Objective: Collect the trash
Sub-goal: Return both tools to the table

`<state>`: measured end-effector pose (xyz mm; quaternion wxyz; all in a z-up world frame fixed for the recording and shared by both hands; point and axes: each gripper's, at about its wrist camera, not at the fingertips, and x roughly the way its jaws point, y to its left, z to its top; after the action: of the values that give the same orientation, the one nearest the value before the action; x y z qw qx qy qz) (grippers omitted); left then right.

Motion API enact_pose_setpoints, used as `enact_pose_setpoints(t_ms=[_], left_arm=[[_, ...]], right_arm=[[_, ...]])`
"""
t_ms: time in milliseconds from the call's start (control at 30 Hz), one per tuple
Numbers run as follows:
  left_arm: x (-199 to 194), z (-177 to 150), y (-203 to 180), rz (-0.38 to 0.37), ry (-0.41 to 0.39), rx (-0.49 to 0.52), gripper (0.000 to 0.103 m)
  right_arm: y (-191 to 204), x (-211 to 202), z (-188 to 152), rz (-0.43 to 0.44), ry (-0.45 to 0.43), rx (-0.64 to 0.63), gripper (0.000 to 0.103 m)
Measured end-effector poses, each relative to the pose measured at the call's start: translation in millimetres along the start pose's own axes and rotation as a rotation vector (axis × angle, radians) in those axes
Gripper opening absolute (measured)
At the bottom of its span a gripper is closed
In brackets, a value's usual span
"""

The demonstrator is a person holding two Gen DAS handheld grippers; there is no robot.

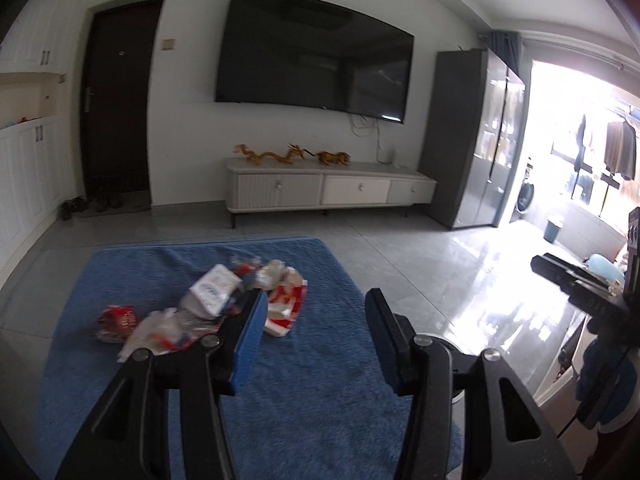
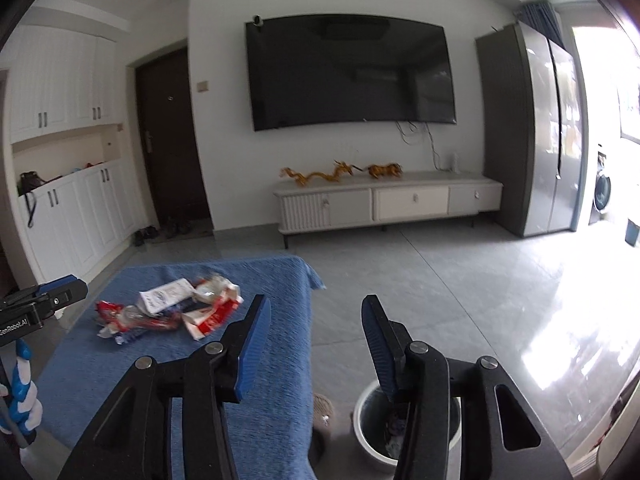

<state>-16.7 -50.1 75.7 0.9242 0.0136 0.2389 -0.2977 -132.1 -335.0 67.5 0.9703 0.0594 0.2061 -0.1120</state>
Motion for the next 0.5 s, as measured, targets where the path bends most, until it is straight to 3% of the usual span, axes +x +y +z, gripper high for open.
enact_pose_setpoints(t_ms=[300, 500], left_arm=[[-49.6, -27.6, 95.6, 0.188, 0.004, -0.079, 0.049], [-51.4, -43.1, 151.1, 0.277, 0.032, -0.149, 0.054]], right_arm=[[39.3, -14.3, 16.7, 0.068, -0.036, -0.055, 0.05], [57.1, 12.7, 19.2, 0.097, 0.007, -0.062, 0.051]])
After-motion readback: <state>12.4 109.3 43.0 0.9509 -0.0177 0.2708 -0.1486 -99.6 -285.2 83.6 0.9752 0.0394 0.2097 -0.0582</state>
